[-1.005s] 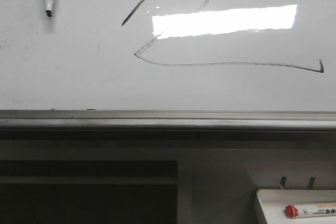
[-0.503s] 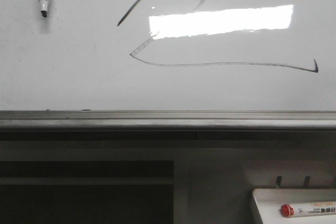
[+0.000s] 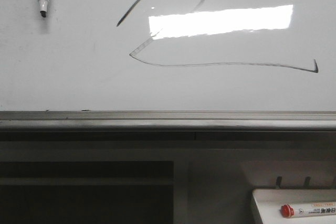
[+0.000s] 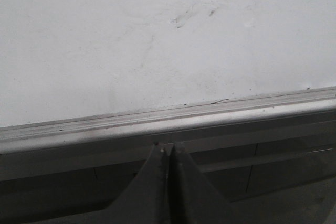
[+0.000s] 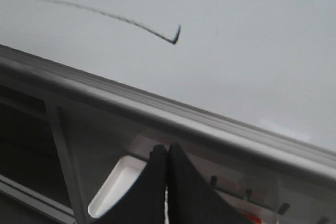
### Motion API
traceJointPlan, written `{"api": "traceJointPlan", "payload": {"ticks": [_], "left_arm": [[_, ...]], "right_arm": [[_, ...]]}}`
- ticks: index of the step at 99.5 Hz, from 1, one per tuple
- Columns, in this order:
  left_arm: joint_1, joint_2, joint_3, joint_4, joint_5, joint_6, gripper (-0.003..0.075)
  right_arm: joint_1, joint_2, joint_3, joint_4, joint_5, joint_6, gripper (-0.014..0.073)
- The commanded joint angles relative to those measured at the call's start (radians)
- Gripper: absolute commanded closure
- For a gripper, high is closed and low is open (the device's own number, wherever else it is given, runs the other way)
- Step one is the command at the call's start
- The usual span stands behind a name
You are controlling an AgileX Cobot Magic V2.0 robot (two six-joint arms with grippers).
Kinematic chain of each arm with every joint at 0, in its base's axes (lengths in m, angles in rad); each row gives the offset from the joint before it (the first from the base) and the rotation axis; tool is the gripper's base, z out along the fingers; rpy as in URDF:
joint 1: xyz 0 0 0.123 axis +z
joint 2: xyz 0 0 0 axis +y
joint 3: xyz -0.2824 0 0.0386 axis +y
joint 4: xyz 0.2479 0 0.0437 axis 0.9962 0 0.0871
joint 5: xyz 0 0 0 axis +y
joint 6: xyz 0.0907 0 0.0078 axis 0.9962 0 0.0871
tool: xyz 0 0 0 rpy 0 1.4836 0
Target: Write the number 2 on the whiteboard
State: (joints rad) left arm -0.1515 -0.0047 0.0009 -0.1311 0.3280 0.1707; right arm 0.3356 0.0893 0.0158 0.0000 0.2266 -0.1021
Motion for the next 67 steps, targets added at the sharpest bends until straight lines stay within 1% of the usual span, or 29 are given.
{"api": "traceJointPlan", "payload": {"ticks": [1,4,10,67], "left_arm": [[0.0,-0.026,0.012,-0.002,-0.065,-0.007,0.0741],[0.0,-0.026,0.012,-0.002,-0.065,-0.007,0.0741],[0.0,-0.026,0.012,-0.002,-0.065,-0.007,0.0741],[0.0,-0.026,0.012,-0.002,-0.065,-0.007,0.0741]], "right_arm": [[-0.028,-0.059,0.024,-0.012,0.061,0.01,0.0664],[-0.033,-0.081,0.024,-0.016,0.084,0.01,0.0664],[-0.042,-0.123,0.024,-0.016,0.071,0.01,0.0664],[-0.043,-0.119,0.024,-0.017,0.069,0.01,0.0664]]}}
